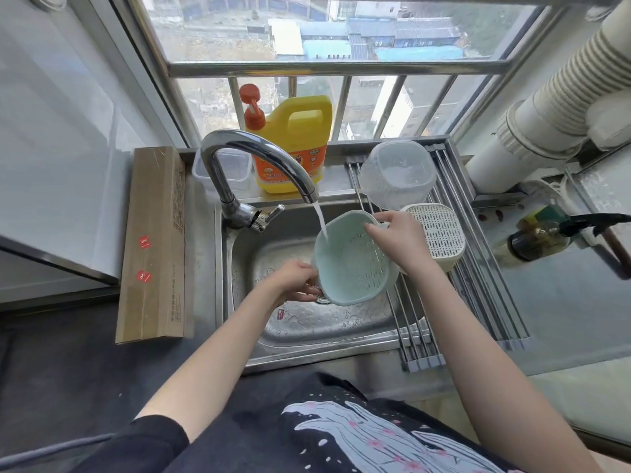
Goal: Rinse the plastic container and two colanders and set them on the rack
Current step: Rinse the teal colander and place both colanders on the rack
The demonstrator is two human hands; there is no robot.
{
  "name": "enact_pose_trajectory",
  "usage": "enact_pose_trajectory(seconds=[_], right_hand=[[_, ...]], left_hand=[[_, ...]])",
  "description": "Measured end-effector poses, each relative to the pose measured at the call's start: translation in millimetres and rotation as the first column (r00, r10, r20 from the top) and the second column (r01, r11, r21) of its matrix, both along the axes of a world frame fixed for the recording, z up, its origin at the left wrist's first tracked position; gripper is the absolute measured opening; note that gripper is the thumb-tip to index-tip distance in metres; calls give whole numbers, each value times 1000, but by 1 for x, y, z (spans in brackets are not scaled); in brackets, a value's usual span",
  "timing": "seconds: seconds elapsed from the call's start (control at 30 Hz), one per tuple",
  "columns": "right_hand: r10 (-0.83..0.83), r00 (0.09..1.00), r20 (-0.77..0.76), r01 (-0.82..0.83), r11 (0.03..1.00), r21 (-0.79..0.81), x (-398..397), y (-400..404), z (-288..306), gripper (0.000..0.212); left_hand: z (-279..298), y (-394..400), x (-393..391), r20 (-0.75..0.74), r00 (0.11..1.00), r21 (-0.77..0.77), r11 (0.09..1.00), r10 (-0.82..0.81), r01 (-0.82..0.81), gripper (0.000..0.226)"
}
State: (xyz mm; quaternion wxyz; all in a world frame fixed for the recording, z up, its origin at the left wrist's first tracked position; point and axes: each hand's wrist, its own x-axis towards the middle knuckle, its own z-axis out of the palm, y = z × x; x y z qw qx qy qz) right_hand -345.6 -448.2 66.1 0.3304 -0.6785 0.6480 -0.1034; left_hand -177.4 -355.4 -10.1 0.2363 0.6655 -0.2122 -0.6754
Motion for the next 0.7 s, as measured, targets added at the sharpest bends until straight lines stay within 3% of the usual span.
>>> enact_pose_trajectory(seconds=[0.27, 0.37, 0.47, 0.53, 0.6, 0.7], right_hand=[[121, 992, 39, -119, 991, -55, -3, -1, -7, 35], [120, 989, -86, -123, 992, -39, -9, 2, -15, 31], [142, 981, -135, -131, 988, 87, -11, 9, -29, 23], [141, 989, -50, -132, 979, 156, -9, 16, -37, 18], [66, 993, 94, -83, 980, 180, -7, 23, -41, 29], [-21, 983, 180, 8, 997, 76, -6, 27, -45, 42]], left_hand=[[-2, 3, 12, 56, 986, -89, 984, 160, -155, 11], [4, 3, 27, 204, 959, -257, 956, 197, -141, 12], [10, 2, 40, 406, 894, -423, 906, 190, 0, 11], [13, 0, 45, 534, 825, -476, 872, 184, 114, 11], [15, -1, 45, 628, 758, -485, 851, 177, 203, 13], [17, -2, 40, 632, 749, -504, 840, 199, 202, 11]])
